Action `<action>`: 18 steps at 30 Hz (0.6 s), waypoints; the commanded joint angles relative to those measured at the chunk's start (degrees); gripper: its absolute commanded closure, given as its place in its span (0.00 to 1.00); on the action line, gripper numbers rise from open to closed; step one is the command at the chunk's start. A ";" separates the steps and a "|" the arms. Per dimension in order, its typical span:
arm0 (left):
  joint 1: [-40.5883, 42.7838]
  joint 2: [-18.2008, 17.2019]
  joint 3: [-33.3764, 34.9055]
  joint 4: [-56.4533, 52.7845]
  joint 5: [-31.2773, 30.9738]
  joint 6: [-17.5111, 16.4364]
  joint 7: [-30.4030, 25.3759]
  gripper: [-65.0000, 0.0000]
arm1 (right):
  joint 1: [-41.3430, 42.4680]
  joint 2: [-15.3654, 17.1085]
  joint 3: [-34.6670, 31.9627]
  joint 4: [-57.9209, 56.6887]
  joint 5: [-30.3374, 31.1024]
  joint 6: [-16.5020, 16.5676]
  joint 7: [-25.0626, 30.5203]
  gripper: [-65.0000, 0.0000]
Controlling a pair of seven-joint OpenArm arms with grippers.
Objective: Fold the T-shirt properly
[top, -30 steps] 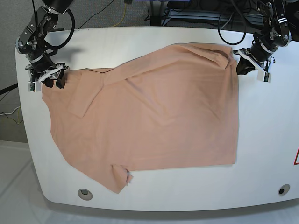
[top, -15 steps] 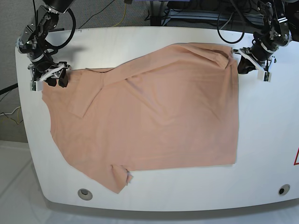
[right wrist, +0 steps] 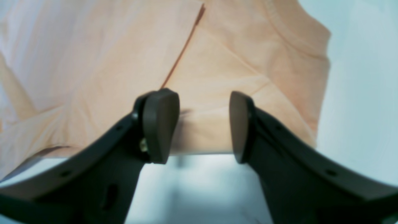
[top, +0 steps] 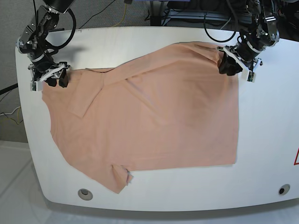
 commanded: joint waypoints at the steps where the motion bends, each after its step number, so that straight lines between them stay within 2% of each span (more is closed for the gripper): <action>1: 0.03 -1.31 -0.43 1.69 -0.69 0.51 -0.81 0.74 | 0.19 0.99 0.22 0.89 1.16 0.33 1.06 0.55; 12: 0.00 -2.10 -0.08 3.17 -1.11 0.92 0.02 0.69 | -0.35 0.81 0.25 2.08 1.92 -0.16 -1.38 0.54; 14: -1.22 -1.53 -0.21 2.83 -0.50 1.19 1.13 0.62 | 0.37 0.65 0.37 2.75 3.26 -0.02 -4.22 0.54; 18: -1.79 -1.48 -0.18 3.77 -0.30 1.26 3.95 0.50 | 1.02 0.47 0.42 3.05 4.07 0.09 -6.42 0.54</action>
